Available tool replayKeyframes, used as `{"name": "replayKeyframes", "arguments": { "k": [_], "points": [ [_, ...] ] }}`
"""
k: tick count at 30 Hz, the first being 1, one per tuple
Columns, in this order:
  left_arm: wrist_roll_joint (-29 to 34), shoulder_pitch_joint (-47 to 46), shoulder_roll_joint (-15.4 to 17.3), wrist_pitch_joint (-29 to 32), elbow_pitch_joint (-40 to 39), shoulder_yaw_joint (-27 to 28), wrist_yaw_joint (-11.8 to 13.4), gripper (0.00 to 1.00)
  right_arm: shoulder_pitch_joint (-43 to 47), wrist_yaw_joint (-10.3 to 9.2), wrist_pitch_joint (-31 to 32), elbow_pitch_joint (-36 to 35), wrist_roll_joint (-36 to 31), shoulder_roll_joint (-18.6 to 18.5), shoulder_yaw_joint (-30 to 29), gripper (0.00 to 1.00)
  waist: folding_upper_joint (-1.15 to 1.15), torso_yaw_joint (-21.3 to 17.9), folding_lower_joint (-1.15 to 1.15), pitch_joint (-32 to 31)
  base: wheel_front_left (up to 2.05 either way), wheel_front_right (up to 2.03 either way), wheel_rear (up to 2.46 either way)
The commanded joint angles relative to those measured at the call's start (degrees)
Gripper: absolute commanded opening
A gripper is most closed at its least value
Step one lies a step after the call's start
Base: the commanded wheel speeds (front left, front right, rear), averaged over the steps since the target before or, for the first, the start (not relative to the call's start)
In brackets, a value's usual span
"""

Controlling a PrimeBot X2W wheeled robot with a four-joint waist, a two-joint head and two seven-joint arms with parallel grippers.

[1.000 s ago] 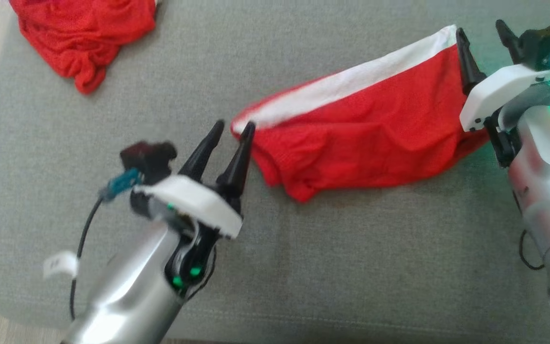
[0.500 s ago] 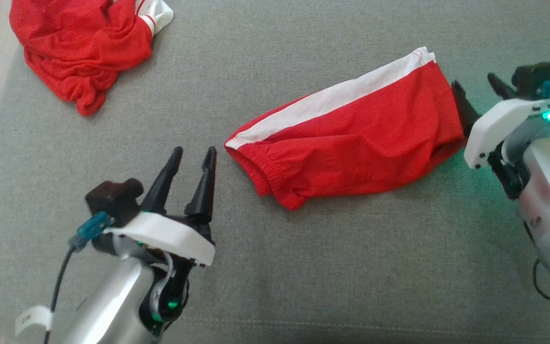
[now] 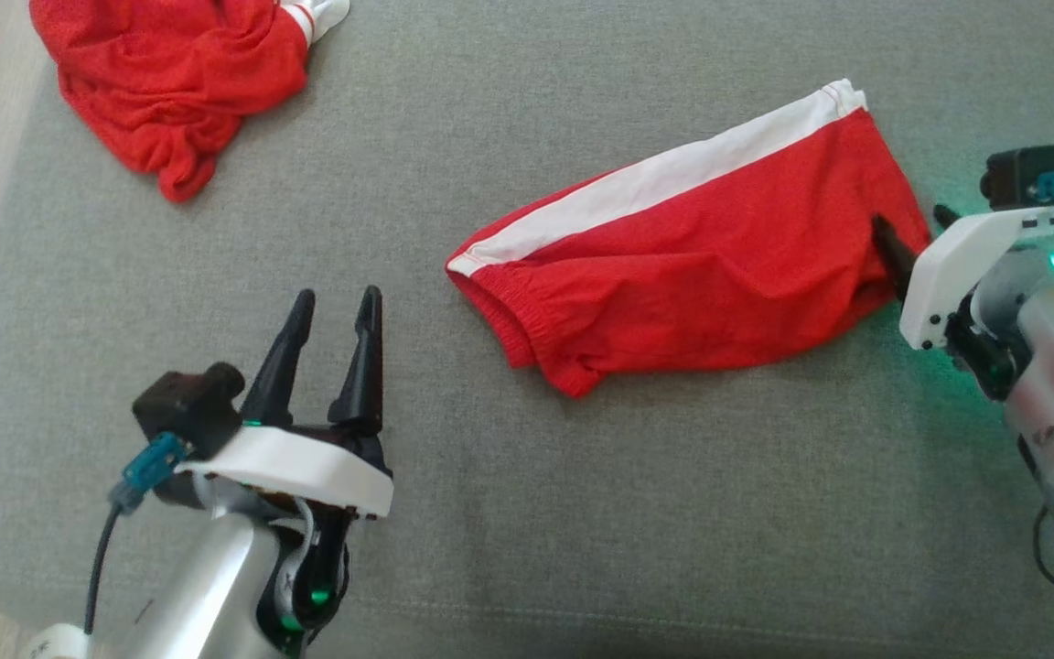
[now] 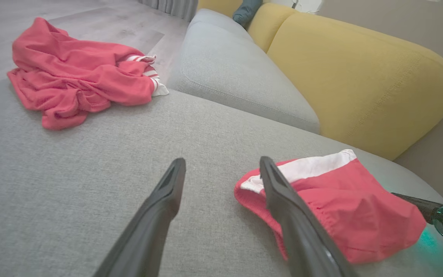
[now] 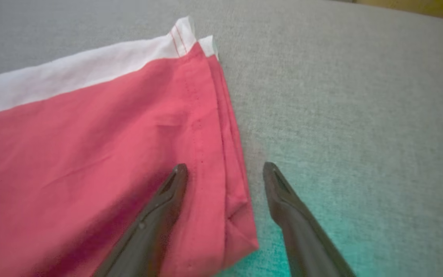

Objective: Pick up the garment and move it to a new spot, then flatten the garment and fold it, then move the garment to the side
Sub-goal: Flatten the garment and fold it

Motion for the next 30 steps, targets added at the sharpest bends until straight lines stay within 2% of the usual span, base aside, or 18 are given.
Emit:
{"name": "replayKeyframes", "arguments": {
  "k": [1,7,9,12,13,20,30],
  "points": [
    [0.9,-1.1,0.5,-0.7,-1.9,2.9,-0.2,1.0,-0.7,0.42,0.6,-0.6,0.6,-0.4,1.1,1.0,0.0,0.2,0.0,0.1,0.0,0.0,0.0],
    [2.4,-0.9,-0.1,-0.7,-1.8,4.4,-1.0,1.0,-0.7,0.42,4.6,0.1,3.4,0.3,2.4,0.99,0.0,0.2,0.0,0.6,0.0,0.0,0.0],
    [2.7,-0.9,-0.2,-0.7,-1.6,4.9,-1.2,1.0,-0.5,0.42,6.0,-0.4,4.9,0.4,2.7,0.56,0.0,0.0,0.0,0.7,0.0,0.0,0.0],
    [3.2,-0.8,-0.5,-0.7,-1.3,5.4,-1.5,1.0,-0.3,0.42,6.5,-1.5,6.4,0.2,3.3,0.21,0.0,-0.3,0.0,0.7,0.0,0.0,0.0],
    [3.4,-0.8,-0.6,-0.7,-1.2,5.5,-1.5,1.0,-0.3,0.42,6.1,-1.8,6.7,0.1,3.4,0.0,0.0,-0.4,0.0,0.7,0.0,0.0,0.0],
    [4.3,-0.3,-0.8,-0.7,-0.7,6.3,-2.1,1.0,0.0,0.42,-1.0,-2.8,7.7,0.0,3.6,0.0,0.0,-3.2,0.0,-0.9,0.0,0.0,0.0],
    [6.0,0.5,-1.0,-0.7,-0.2,7.4,-2.4,1.0,3.8,0.42,-10.9,-2.9,8.0,0.4,1.9,0.0,0.0,-9.7,0.0,-3.0,0.0,0.0,0.0]
  ]
}}
